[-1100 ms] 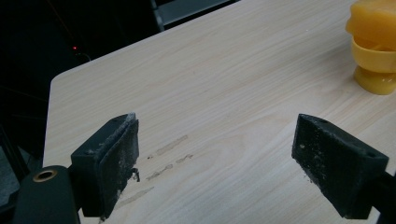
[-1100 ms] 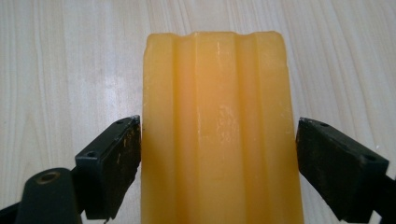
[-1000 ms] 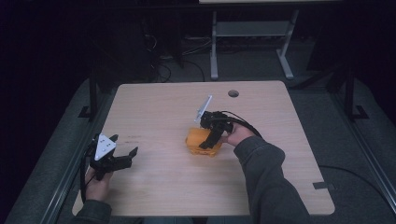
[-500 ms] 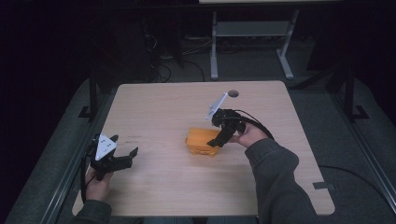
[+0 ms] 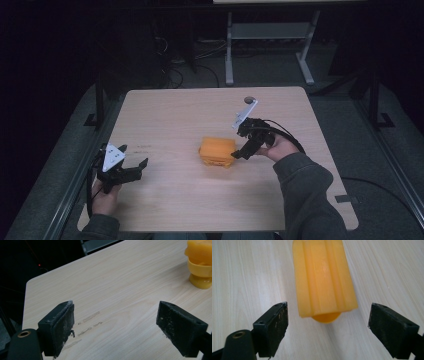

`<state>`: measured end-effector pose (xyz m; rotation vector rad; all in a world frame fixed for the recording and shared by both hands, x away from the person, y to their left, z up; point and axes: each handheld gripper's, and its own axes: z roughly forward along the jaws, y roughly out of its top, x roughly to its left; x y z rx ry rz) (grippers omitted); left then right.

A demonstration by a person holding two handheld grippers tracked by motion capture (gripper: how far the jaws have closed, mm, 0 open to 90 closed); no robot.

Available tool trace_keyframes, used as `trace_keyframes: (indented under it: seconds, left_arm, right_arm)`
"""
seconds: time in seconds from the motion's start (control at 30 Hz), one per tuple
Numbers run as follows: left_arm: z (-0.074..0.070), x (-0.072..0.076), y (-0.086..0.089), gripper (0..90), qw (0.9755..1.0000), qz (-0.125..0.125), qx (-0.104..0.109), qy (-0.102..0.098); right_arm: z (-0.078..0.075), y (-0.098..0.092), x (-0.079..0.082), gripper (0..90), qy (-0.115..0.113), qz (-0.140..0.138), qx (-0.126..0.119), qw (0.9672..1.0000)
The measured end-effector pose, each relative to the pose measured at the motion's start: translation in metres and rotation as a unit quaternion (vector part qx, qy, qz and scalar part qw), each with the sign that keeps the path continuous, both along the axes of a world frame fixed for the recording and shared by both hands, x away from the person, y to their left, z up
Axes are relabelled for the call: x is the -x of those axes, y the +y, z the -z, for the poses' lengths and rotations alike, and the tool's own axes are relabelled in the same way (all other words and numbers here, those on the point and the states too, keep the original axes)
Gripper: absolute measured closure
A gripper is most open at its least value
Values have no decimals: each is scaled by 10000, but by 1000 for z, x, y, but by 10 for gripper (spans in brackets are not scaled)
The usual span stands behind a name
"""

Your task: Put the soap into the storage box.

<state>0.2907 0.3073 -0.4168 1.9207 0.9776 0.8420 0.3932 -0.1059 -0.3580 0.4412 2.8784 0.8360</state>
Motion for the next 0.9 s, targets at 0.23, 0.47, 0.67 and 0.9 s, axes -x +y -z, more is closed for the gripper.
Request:
trace_keyframes:
  seconds: [0.23,0.47,0.67,0.9]
  left_arm:
    - [0,0,-1,141,10000,13,-34,10]
    - [1,0,-2,141,10000,19,-38,33]
    - [0,0,-1,141,10000,12,-46,19]
    - [0,0,-2,141,10000,15,-47,23]
  right_arm:
    - [-1,-13,7,158,-46,91,-44,9999]
    - [0,-33,15,158,-25,296,17,9996]
    - [2,-46,22,160,-45,418,-25,9991]
    - [7,-59,31,162,-37,526,16,9986]
